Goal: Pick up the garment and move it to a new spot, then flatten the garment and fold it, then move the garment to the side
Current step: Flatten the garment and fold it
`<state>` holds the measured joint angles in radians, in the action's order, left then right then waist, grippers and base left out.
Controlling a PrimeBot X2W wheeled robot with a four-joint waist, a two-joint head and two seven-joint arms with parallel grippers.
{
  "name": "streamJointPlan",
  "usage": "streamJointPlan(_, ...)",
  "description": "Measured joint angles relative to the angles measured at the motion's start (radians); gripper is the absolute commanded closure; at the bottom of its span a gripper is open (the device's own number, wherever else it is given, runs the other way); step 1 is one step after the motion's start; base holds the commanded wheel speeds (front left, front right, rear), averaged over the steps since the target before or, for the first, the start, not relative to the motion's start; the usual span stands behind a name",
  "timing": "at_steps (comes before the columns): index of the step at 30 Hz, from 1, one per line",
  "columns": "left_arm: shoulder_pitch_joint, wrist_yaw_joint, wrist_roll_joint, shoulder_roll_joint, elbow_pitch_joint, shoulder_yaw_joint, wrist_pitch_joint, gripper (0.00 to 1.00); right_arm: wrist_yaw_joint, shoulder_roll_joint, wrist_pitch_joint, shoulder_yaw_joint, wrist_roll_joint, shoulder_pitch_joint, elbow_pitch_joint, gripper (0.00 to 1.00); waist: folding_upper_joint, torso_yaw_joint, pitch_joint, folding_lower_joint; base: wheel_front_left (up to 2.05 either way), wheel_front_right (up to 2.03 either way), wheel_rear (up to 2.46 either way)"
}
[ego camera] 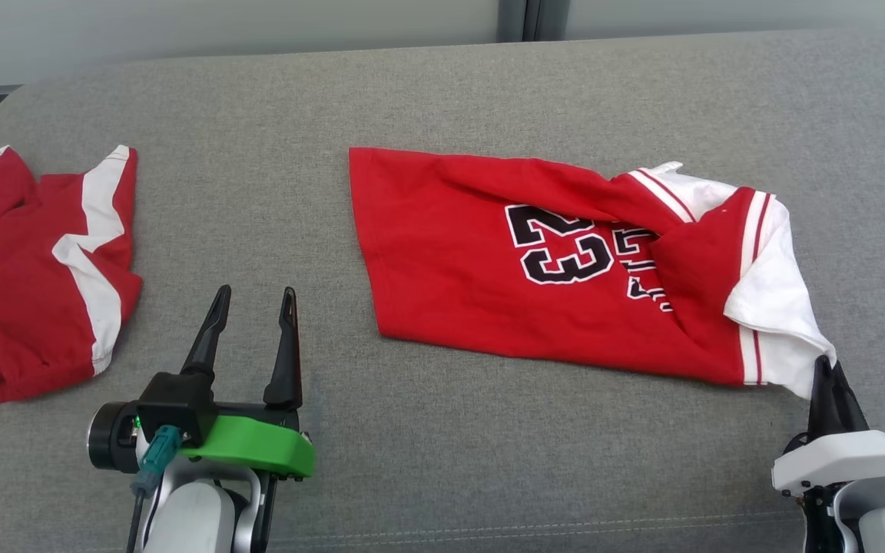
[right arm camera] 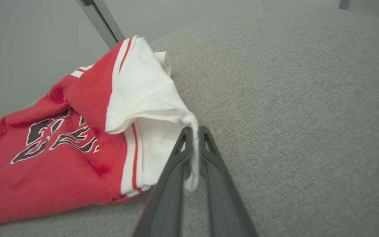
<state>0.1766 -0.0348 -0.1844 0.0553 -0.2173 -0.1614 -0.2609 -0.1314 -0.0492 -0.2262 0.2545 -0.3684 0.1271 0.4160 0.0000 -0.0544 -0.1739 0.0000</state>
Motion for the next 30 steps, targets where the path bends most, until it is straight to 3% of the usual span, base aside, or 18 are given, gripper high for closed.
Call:
streamJointPlan(6,-0.005,0.006,0.001,0.005,0.014,0.013,0.0,0.0,0.0,0.0,-0.031,0.037,-0.014,0.025,0.033,0.0,0.0,-0.004,0.006,0.0,0.0,0.0,0.0)
streamJointPlan(11,-0.015,0.015,0.001,0.011,0.031,0.028,0.0,0.0,0.0,0.0,-0.037,0.028,0.025,0.043,-0.095,0.0,0.0,0.001,0.004,0.0,0.0,0.0,0.0)
streamJointPlan(20,-0.023,0.027,0.001,0.016,0.054,0.056,0.0,0.0,0.0,-0.001,-0.039,-0.197,0.206,0.042,-0.364,0.0,0.0,0.006,0.017,0.0,0.0,0.0,0.0)
streamJointPlan(30,-0.056,0.036,-0.008,0.013,0.072,0.072,0.0,0.0,0.0,-0.018,-0.031,-0.341,0.327,-0.014,-0.39,0.0,0.0,-0.015,0.048,0.0,0.0,0.0,0.0)
